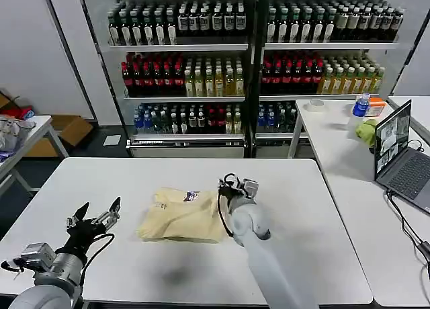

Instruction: Fold and organize the clothes.

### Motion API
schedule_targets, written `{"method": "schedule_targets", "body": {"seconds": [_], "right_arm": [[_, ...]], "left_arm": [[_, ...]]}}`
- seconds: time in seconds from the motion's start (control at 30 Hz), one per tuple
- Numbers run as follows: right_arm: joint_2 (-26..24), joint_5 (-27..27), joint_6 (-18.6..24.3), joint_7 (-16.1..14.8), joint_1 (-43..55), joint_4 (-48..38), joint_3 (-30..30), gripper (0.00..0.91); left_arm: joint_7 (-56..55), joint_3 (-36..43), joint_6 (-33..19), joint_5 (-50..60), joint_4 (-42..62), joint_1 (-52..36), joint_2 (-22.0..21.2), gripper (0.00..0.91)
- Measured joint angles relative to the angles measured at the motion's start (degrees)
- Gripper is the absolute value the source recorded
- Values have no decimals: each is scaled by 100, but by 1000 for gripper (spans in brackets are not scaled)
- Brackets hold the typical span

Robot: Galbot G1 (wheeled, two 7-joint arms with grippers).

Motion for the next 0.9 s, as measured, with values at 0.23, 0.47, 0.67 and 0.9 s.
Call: {"method": "schedule_targets", "body": {"seconds": [0.23,0.47,0.67,0.9], "right_arm": [[-694,-1257,698,-576,-832,975,170,907],[-1301,-2185,1398,-1082,-2092,2048,725,907],[-1557,-2723,1826,-1329,-3115,2852,1315,907],[-1676,-3097,2110,-1472,-3907,3378,1847,907]], "left_arm": [[104,42,-122,141,-6,34,67,907],[242,190,-294,517,36,47,76,907],[360,263,-434,824,122,45,109,907],[411,360,-497,1001,196,-12,160,907]]}}
